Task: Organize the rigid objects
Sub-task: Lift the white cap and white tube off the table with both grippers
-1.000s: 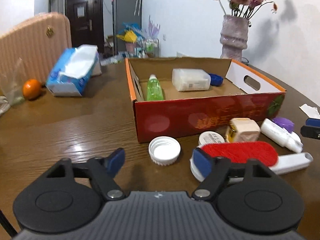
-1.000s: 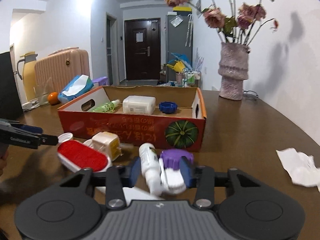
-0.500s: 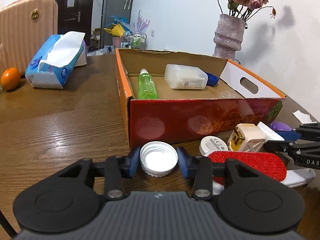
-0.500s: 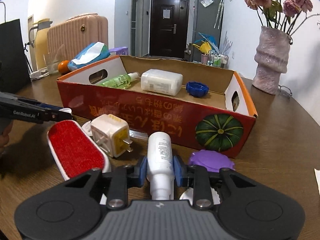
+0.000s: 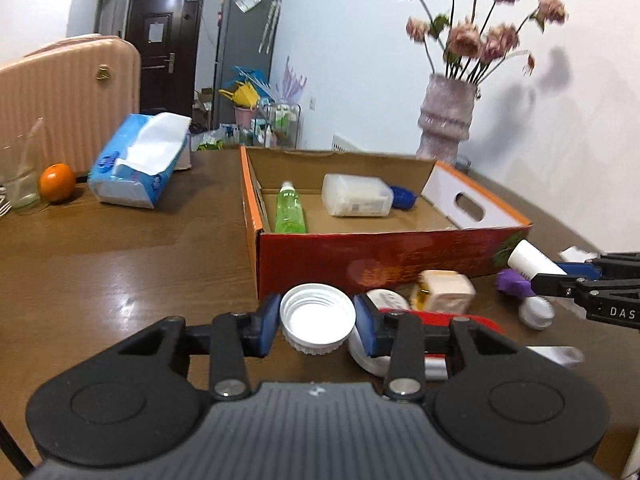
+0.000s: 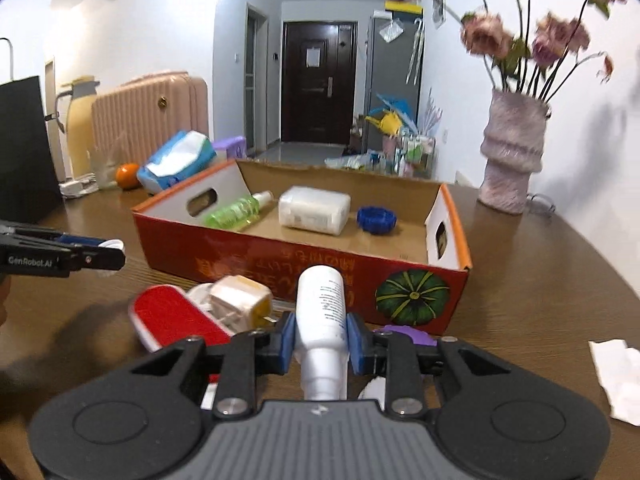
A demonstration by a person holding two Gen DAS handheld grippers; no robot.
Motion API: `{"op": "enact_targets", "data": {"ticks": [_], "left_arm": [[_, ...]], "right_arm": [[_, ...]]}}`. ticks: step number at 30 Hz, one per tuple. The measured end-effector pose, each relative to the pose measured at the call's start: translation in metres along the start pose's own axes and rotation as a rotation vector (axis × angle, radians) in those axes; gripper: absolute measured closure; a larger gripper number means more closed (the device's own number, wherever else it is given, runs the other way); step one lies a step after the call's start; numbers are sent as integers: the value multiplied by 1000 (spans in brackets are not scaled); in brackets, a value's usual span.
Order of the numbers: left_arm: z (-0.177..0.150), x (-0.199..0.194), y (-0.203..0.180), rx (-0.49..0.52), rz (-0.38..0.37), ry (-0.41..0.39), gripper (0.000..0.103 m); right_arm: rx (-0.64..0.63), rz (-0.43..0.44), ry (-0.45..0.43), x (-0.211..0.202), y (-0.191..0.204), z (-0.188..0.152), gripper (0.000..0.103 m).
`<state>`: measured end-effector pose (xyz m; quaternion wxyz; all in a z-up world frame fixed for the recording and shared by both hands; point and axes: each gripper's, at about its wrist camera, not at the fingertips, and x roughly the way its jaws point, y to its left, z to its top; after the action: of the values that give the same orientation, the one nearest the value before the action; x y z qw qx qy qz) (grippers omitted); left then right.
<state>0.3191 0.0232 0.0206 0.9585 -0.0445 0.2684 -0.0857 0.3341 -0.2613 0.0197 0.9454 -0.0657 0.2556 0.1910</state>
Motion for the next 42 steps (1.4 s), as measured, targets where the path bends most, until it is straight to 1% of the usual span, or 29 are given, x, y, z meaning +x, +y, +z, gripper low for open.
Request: {"op": "enact_targets", "data": {"ticks": [7, 11, 15, 20, 24, 26, 29, 31, 34, 38, 42], "left_arm": [[-31, -72, -9, -96, -28, -27, 63], [-51, -111, -14, -140, -23, -48, 63], [-69, -147, -20, -153, 0, -86, 63], [-88, -185, -24, -170, 26, -137, 63], [-100, -210, -31, -168, 31, -197, 62], [-104, -217, -36, -159, 30, -214, 62], [-104, -222, -44, -135, 10, -226, 62], [-102, -225, -48, -123, -5, -240, 62], [-104, -223, -49, -115, -6, -238, 62], [-110, -205, -46, -126, 15, -180, 62], [-115, -186, -41, -141, 8, -129, 62]], "right_arm": [[15, 12, -30, -67, 22, -20, 76], [27, 47, -47, -100, 41, -35, 76], [28, 66, -69, -130, 55, -48, 76], [43, 83, -86, -157, 65, -62, 76], [20, 74, -102, -173, 75, -72, 76], [10, 69, -92, -177, 80, -77, 76], [-11, 61, -100, -187, 86, -83, 76], [10, 58, -113, -192, 84, -86, 76], [42, 41, -110, -189, 75, -88, 76], [69, 28, -100, -178, 67, -91, 76], [97, 17, -90, -163, 58, -92, 76]]}}
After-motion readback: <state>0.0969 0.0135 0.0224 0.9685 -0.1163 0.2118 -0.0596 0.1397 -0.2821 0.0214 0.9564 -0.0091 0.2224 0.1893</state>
